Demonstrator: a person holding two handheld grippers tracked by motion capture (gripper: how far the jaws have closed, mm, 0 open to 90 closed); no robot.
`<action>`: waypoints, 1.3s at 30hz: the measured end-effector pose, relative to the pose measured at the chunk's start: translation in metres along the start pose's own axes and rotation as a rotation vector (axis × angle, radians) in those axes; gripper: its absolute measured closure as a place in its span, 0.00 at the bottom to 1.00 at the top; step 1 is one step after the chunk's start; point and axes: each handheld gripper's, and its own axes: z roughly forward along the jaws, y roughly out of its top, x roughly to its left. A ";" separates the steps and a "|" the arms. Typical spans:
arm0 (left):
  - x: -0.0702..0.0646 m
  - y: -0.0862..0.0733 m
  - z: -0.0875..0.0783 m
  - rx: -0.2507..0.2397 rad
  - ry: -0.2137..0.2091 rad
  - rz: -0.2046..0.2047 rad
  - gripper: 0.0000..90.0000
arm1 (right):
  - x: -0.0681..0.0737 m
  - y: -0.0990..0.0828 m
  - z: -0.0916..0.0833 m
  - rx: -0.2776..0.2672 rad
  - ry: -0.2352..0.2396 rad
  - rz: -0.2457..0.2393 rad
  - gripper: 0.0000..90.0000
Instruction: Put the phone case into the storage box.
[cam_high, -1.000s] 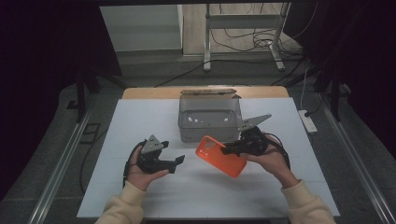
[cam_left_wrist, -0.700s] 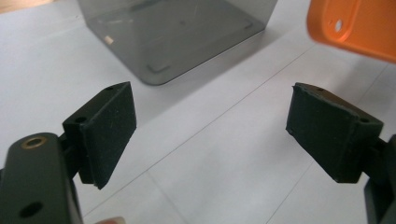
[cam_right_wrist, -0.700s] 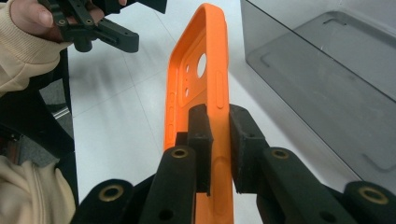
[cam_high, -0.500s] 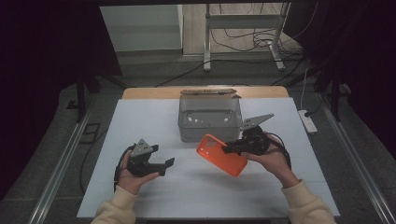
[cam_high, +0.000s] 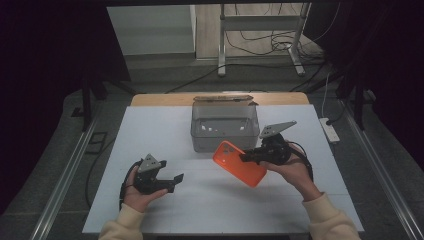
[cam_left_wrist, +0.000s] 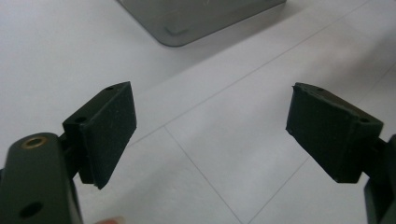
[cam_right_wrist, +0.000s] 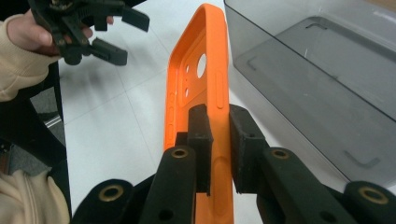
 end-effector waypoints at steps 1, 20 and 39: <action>0.000 -0.001 0.000 0.001 0.003 0.000 0.18 | 0.000 0.000 0.000 -0.004 -0.002 0.001 0.89; -0.001 -0.003 -0.002 -0.015 -0.001 -0.002 0.17 | 0.004 0.007 -0.010 -0.050 -0.051 0.000 0.89; -0.002 -0.002 -0.001 -0.005 -0.011 0.001 0.18 | 0.010 0.017 -0.024 -0.081 -0.132 -0.022 0.89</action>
